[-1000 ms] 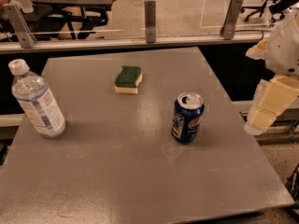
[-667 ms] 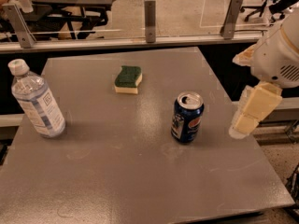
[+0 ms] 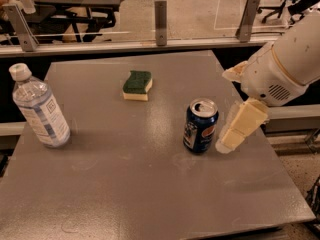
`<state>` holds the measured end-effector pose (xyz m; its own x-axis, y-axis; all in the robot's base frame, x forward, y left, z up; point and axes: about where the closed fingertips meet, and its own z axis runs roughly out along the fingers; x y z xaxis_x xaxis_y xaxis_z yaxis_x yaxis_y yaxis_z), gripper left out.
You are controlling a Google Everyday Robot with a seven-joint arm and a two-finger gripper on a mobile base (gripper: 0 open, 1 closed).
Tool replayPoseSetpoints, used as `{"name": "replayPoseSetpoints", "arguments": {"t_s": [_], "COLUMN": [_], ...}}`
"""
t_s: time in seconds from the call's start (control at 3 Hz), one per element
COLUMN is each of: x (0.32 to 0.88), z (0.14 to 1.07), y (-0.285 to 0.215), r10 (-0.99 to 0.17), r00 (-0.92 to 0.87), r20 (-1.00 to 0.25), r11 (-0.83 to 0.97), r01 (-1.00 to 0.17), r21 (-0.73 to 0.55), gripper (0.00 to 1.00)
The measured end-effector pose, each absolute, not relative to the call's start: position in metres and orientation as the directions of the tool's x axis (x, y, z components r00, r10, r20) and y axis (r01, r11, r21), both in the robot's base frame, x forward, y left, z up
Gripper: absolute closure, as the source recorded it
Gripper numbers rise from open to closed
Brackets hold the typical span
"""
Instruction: Knock pepsi can over
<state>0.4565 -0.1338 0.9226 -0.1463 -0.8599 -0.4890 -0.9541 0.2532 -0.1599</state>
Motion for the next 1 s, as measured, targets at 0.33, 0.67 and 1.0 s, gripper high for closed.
{"name": "replayPoseSetpoints", "arguments": {"t_s": [0.33, 0.67, 1.0], "x": [0.46, 0.461, 0.462], "z": [0.91, 0.901, 0.895], "y": [-0.118, -0.106, -0.099], "r10": [-0.829, -0.8, -0.775], "r00": [-0.137, -0.128, -0.128], "r20": [-0.543, -0.586, -0.618], "r11": [0.25, 0.244, 0.244], "r01": [-0.958, -0.962, -0.964], "r21": [-0.139, -0.124, -0.106], "gripper": [0.0, 0.0, 0.16]}}
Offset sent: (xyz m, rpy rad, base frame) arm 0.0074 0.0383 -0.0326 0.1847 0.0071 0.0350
